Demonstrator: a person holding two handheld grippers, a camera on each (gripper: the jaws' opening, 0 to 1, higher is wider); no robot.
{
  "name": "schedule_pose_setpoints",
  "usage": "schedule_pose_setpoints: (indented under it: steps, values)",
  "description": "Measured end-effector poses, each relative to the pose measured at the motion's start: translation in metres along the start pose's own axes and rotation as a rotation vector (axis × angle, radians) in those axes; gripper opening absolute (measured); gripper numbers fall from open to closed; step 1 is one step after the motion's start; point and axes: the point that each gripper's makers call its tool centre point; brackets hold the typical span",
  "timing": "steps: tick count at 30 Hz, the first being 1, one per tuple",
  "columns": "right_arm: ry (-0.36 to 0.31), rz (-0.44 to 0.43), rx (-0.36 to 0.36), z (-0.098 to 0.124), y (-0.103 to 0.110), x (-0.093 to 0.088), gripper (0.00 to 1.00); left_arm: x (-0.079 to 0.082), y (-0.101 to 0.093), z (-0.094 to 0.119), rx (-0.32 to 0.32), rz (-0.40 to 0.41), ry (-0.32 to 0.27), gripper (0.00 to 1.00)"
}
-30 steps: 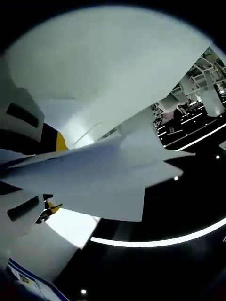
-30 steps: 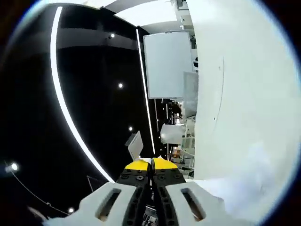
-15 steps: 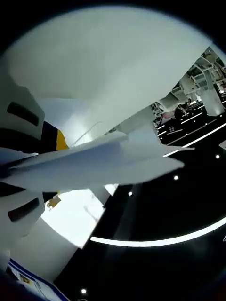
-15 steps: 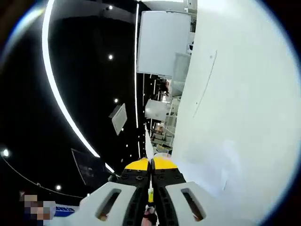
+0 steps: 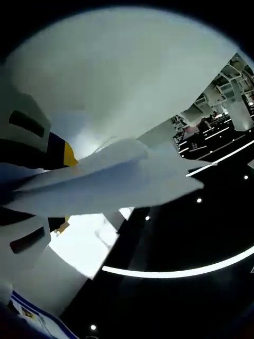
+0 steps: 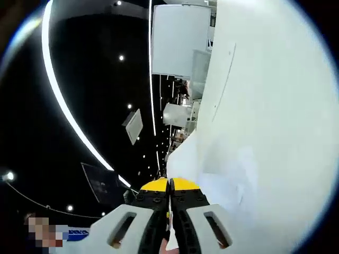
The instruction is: Organize the stack of printing papers by aligning and flattening the scattered papers on the table
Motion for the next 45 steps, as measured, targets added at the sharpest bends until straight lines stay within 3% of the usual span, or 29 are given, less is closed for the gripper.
schedule_pose_setpoints:
  steps: [12, 17, 20, 22, 28, 34, 37, 45]
  values:
    - [0.186, -0.086, 0.109, -0.005, 0.016, -0.046, 0.00, -0.001, 0.005, -0.002, 0.012, 0.006, 0.020, 0.28]
    - [0.256, -0.105, 0.158, -0.004, 0.025, -0.054, 0.00, -0.001, 0.006, -0.002, 0.018, 0.014, 0.025, 0.28]
    - [0.262, -0.117, 0.179, -0.003, 0.026, -0.044, 0.00, -0.002, 0.006, -0.002, 0.020, 0.015, 0.025, 0.29]
    - [0.280, -0.113, 0.187, -0.002, 0.030, -0.055, 0.00, -0.002, 0.006, -0.002, 0.022, 0.016, 0.025, 0.29]
    - [0.349, -0.133, 0.230, 0.004, 0.035, -0.057, 0.00, -0.003, 0.006, -0.002, 0.026, 0.016, 0.031, 0.31]
    - [0.415, -0.092, 0.342, -0.003, 0.068, -0.102, 0.00, -0.004, 0.004, -0.002, 0.022, 0.021, 0.041, 0.36]
    - [0.480, -0.090, 0.383, -0.005, 0.084, -0.127, 0.00, -0.005, 0.004, -0.002, 0.023, 0.019, 0.043, 0.37]
    - [0.550, -0.086, 0.479, -0.004, 0.115, -0.147, 0.00, -0.006, 0.005, -0.002, 0.025, 0.023, 0.046, 0.38]
Point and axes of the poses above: the point that each gripper's makers call its tool centre point, and the gripper's own axes: z roughly backward along the fingers, y roughly to its left, x roughly out of its top, and after that the axes turned 9 degrees about x, right-handed
